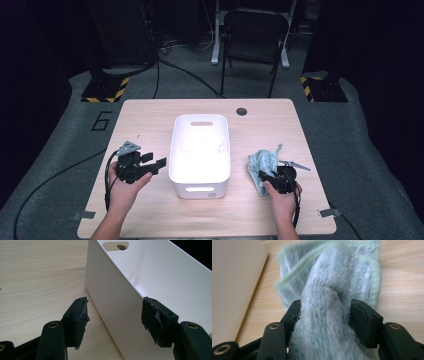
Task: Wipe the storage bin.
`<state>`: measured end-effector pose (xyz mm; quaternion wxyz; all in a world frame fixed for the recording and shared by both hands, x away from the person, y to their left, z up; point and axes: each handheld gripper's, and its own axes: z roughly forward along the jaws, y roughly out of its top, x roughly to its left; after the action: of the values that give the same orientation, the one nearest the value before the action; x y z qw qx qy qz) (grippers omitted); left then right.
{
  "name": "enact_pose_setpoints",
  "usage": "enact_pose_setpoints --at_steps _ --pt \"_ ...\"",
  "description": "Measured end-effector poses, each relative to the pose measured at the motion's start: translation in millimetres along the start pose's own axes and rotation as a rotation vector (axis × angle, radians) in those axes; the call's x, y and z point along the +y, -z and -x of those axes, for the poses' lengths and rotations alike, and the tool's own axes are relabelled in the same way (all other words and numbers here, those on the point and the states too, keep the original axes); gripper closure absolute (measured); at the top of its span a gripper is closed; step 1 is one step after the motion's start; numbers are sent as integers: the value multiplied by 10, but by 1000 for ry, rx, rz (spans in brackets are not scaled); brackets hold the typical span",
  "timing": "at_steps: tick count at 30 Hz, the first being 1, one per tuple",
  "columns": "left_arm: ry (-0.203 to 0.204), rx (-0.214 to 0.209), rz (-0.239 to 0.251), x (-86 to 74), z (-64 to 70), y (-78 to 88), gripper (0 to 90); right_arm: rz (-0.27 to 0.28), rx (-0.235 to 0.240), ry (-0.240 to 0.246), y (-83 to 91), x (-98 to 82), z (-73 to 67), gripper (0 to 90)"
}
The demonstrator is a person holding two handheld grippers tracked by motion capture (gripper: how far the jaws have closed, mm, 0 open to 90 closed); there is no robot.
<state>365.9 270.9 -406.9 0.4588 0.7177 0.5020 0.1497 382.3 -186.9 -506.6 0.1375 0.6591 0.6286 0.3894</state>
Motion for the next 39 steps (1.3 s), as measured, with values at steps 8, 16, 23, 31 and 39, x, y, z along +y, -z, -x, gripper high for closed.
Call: enact_pose_setpoints --at_steps 8,16,23,31,39 --pt "-15 -3 2 -4 -38 -5 378 46 -3 28 99 46 -119 405" --pt "-27 12 2 11 -106 -19 379 86 17 82 193 83 -227 376" --pt "-30 37 13 29 -201 20 379 106 52 99 227 94 -277 360" --pt "-46 74 25 41 -288 50 377 134 63 107 318 88 -308 362" --pt "-57 102 38 18 -388 74 383 138 103 132 361 86 -388 366"
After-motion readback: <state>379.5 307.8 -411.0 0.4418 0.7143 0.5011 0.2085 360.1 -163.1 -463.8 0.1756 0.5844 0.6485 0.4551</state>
